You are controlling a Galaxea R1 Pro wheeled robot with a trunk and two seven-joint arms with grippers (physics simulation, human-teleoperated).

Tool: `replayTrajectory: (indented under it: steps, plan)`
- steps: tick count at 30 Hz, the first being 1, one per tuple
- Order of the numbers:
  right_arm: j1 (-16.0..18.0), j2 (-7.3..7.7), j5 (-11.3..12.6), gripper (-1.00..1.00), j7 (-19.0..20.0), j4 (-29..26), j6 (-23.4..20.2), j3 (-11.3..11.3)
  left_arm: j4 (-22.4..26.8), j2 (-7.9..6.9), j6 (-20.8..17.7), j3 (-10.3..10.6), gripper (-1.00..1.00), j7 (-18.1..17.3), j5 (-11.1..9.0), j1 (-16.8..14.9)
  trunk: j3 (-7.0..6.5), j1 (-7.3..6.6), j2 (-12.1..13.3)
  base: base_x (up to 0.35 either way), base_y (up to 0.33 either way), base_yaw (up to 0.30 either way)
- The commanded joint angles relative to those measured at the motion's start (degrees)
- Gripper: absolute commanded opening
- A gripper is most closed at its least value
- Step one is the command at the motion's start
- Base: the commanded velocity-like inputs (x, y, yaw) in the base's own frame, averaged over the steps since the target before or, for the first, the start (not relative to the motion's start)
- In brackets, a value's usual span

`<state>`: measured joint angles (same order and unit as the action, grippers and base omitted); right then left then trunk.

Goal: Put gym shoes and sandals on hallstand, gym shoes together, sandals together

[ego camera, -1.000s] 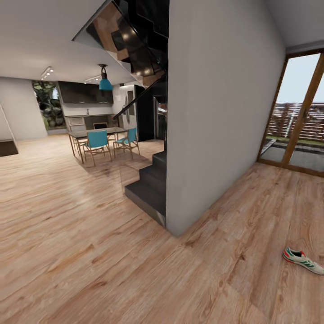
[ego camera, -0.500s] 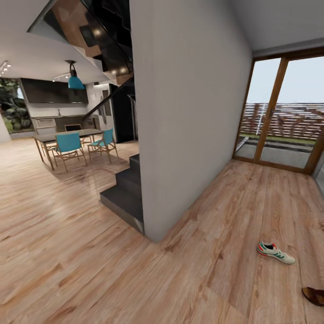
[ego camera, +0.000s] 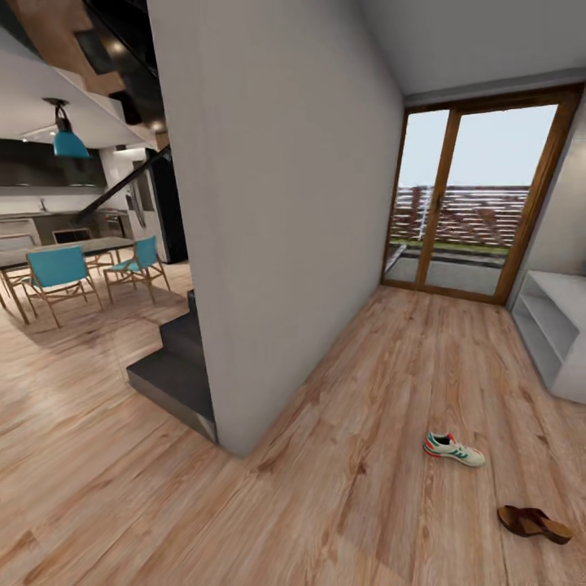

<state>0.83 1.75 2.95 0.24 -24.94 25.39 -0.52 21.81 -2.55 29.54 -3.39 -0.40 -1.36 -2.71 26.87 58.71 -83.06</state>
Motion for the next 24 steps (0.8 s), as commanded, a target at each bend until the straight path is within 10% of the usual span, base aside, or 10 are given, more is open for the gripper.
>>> replayTrajectory:
  steps: [1,24]
  plan:
    - [0.1,0.01,0.3,1.00,0.0,0.1,0.2,0.1,0.0,0.01,0.2,-0.1,1.00,0.0,-0.1,0.0,0.06,0.02,0.0,0.248,-0.176,-0.268]
    - [0.1,0.01,0.3,1.00,0.0,0.1,0.2,0.1,0.0,-0.08,0.2,-0.1,1.00,0.0,-0.2,0.0,0.06,0.02,0.0,0.312,-0.047,-0.268]
